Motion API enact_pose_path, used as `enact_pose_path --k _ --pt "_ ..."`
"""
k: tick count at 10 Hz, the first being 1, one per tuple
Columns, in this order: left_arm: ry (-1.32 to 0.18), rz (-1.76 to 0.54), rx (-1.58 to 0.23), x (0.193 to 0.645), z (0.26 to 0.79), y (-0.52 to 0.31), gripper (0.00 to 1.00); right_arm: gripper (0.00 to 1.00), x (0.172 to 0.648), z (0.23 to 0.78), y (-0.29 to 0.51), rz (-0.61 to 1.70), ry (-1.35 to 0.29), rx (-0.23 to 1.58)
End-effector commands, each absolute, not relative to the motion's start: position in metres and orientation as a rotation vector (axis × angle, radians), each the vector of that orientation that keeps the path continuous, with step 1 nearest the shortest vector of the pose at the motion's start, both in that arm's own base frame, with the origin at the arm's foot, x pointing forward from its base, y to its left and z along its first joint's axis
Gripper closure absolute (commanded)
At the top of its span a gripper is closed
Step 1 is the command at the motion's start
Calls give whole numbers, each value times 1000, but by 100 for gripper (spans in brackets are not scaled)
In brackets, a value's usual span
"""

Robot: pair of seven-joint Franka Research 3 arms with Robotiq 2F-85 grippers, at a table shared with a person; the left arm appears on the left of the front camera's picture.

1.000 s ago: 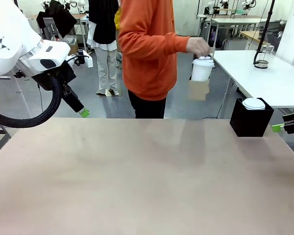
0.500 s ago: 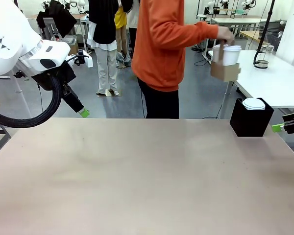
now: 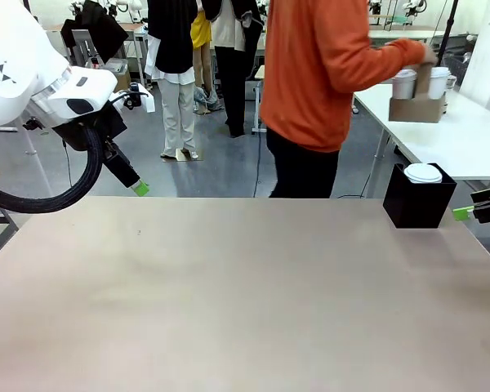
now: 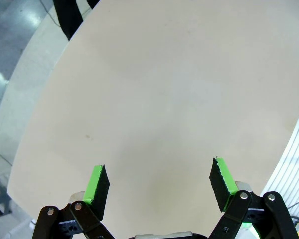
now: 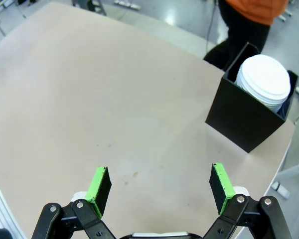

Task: Pour a drink into a cup and package it in a carrier.
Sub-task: Insert the held 600 ml Paper Cup into the Cup Carrier.

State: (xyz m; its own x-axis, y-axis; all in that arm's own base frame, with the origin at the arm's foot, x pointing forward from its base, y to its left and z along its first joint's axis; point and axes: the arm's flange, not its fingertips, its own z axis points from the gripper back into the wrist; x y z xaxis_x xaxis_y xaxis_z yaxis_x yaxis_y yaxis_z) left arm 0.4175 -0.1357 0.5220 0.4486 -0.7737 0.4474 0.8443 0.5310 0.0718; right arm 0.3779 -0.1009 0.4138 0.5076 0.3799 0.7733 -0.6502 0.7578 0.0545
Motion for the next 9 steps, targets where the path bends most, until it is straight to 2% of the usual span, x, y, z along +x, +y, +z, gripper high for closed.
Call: enact_pose_path --k 1,9 --pt "-447 -997 -160 416 524 -136 0 0 377 414 -103 652 -837 347" --pt "-447 -997 -160 416 524 -136 0 0 377 414 -103 652 -837 347"
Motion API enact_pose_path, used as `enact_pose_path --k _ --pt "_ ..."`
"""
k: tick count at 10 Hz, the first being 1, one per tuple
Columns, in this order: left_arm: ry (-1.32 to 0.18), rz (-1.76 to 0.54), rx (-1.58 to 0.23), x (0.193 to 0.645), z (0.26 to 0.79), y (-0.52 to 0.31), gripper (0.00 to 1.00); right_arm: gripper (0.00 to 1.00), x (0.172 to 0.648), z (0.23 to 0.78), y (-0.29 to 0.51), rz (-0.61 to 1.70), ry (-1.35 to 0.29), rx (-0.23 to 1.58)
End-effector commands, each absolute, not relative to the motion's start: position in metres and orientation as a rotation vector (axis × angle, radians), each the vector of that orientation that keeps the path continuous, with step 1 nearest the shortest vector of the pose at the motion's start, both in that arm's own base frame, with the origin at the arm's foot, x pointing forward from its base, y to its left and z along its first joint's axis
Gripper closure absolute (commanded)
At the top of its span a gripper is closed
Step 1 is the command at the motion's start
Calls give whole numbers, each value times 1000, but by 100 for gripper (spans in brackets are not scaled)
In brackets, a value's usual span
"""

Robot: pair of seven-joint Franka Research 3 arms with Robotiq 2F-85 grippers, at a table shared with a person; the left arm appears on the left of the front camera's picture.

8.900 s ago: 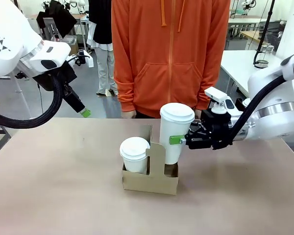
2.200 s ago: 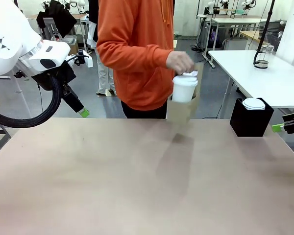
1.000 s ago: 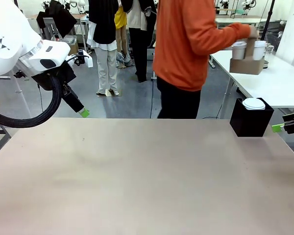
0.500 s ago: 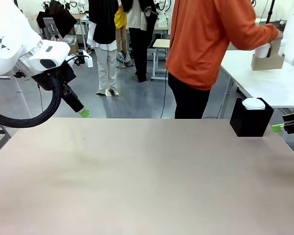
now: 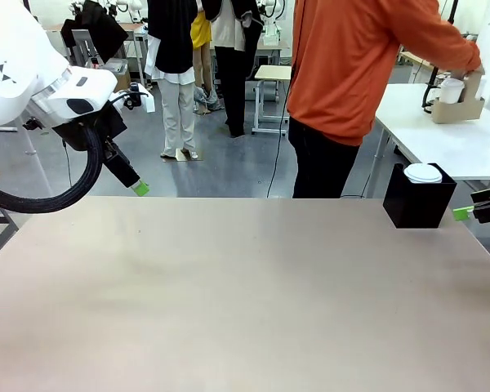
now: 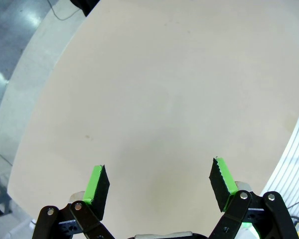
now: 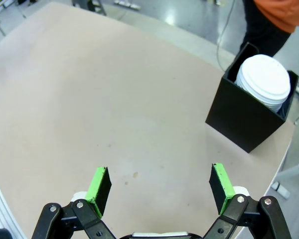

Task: Pour a drink into a cup and package it in a carrier.
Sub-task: Insert the held 600 ml Paper Cup into the Cup Carrier.

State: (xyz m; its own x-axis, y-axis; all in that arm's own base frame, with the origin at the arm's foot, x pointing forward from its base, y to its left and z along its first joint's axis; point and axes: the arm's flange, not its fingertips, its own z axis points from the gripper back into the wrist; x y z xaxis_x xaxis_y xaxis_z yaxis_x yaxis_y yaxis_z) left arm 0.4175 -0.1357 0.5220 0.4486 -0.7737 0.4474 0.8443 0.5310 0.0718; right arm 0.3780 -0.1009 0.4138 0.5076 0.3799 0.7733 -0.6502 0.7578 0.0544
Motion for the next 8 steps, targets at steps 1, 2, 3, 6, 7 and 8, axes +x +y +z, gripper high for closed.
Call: enact_pose_path --k 1,2,3,6,7,8 --pt "-447 -997 -160 416 524 -136 0 0 377 414 -103 652 -837 347" --pt "-447 -997 -160 416 524 -136 0 0 377 414 -103 652 -837 347" --pt "-447 -997 -160 416 524 -136 0 0 377 414 -103 652 -837 347" --pt "-447 -997 -160 416 524 -136 0 0 377 414 -103 652 -837 347" --pt "-447 -997 -160 416 524 -136 0 0 377 414 -103 652 -837 347" --pt "-447 -997 -160 416 524 -136 0 0 377 414 -103 652 -837 347"
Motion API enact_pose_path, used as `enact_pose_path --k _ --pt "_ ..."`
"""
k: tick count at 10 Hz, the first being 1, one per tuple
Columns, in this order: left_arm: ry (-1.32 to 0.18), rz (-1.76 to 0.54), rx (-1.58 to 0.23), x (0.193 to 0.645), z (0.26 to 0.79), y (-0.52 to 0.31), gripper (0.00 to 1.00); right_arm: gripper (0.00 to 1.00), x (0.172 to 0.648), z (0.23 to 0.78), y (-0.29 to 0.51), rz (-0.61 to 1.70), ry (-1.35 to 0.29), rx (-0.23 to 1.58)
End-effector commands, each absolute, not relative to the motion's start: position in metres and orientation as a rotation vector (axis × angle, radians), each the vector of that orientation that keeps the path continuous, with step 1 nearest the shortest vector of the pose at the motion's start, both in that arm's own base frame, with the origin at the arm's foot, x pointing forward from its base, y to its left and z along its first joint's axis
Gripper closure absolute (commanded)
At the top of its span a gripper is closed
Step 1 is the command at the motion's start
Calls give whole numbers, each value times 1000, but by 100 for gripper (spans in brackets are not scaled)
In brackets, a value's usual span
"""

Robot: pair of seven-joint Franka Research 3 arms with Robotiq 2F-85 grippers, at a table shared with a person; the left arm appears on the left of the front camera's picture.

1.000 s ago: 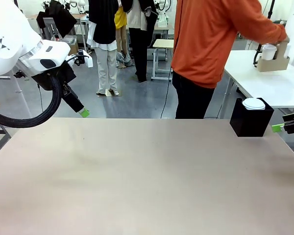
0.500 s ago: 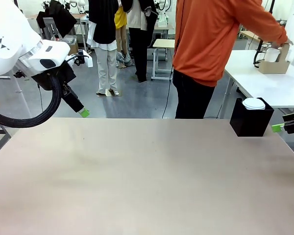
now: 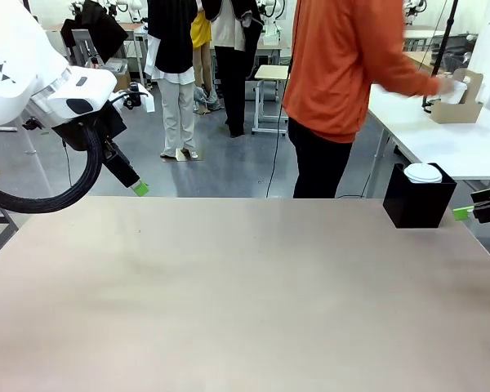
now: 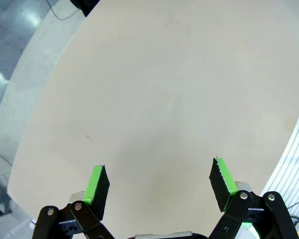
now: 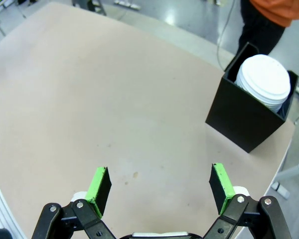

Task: Pour a drink into a cup and package it in a carrier.
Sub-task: Insert the held 600 ml Paper Cup into the Cup Carrier.

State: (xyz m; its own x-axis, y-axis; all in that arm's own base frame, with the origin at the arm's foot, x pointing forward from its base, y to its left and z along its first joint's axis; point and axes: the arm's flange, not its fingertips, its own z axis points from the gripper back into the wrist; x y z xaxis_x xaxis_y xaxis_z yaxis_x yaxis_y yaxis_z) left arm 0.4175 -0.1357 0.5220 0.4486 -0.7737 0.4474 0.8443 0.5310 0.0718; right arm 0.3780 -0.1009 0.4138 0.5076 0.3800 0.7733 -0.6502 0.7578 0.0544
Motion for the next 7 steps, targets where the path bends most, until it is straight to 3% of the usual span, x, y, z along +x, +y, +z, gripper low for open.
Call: enact_pose_path --k 1,7 --pt "-447 -997 -160 416 524 -136 0 0 377 414 -103 652 -837 347" --pt "-447 -997 -160 416 524 -136 0 0 377 414 -103 652 -837 347"
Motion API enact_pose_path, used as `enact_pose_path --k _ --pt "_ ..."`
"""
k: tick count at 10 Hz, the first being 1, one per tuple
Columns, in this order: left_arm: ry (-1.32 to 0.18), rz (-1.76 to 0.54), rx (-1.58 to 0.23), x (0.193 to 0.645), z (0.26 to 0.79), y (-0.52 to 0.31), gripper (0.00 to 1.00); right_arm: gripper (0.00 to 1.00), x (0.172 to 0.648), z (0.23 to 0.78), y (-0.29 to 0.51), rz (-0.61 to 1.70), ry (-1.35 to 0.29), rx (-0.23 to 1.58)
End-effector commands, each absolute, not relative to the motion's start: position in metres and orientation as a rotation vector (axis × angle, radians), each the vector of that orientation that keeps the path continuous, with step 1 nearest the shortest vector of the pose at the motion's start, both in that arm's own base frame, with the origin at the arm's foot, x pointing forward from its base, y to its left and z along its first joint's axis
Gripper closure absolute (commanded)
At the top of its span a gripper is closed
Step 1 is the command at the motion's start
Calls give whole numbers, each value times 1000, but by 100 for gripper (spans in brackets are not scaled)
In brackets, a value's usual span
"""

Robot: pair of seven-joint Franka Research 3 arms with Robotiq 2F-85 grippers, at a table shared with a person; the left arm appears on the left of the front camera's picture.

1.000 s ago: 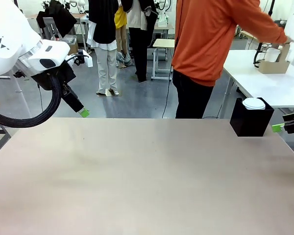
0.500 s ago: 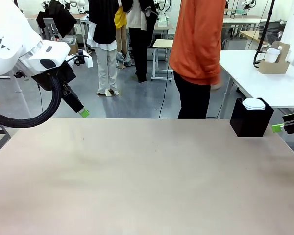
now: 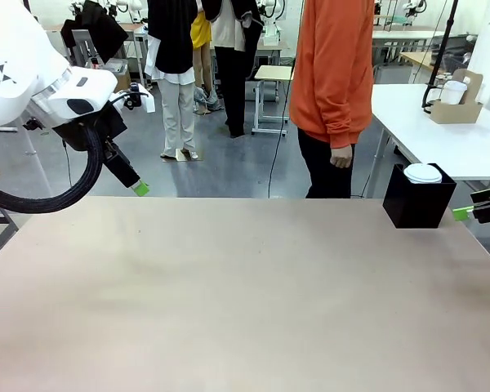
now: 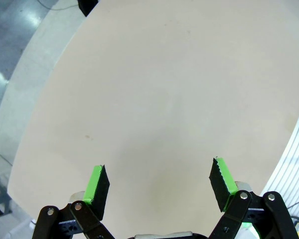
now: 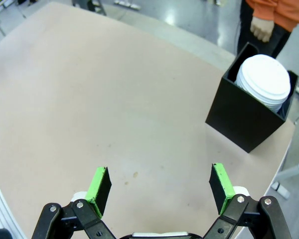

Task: Pour a drink into a cup and package it in a carrier.
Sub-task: Insert the held 600 ml Paper Cup into the Cup Carrier.

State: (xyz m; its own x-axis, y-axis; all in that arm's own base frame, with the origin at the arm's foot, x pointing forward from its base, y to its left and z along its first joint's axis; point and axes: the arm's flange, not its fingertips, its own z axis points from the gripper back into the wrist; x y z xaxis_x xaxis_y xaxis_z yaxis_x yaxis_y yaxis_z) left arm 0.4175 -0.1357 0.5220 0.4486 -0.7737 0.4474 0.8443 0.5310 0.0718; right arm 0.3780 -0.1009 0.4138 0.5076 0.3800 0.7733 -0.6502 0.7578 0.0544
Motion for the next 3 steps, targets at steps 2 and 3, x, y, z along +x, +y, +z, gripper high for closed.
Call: enact_pose_path --k 2,3 --pt "-447 -997 -160 416 524 -136 0 0 377 414 -103 652 -837 347" --pt "-447 -997 -160 416 524 -136 0 0 377 414 -103 652 -837 347"
